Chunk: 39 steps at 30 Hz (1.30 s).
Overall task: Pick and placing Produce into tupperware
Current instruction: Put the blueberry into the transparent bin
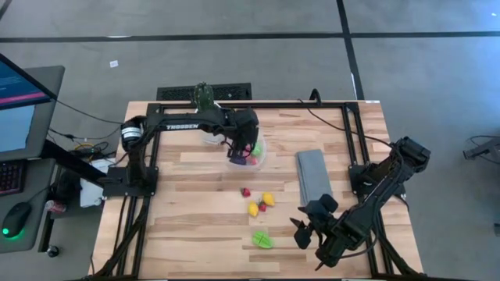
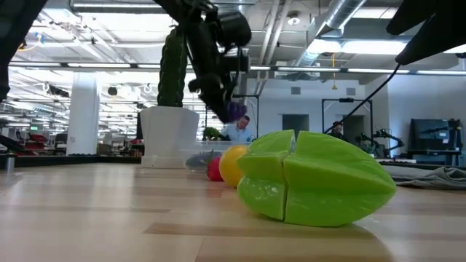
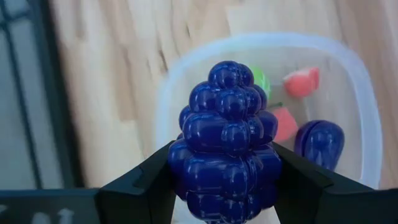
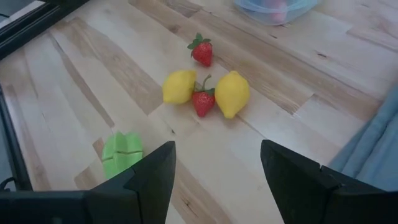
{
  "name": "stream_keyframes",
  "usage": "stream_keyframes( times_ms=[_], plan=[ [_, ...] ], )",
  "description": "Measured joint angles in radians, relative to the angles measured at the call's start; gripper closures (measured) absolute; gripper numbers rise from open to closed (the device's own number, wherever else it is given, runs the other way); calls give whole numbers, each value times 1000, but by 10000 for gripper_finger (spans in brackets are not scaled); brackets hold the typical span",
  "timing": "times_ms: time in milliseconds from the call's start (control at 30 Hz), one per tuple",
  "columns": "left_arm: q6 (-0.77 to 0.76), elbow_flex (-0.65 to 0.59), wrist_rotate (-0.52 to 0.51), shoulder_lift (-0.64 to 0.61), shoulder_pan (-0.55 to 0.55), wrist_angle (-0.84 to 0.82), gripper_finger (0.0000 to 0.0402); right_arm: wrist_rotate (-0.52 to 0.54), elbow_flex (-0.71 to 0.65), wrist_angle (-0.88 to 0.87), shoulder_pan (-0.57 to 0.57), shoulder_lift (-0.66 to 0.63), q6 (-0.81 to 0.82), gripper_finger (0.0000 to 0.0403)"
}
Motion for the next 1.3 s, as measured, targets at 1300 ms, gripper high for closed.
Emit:
stream_keyframes(
  times_ms=[1300],
  plan=[
    [-243, 1, 7, 113, 57, 11, 206, -3, 0, -31, -5, -1, 3, 143]
  ],
)
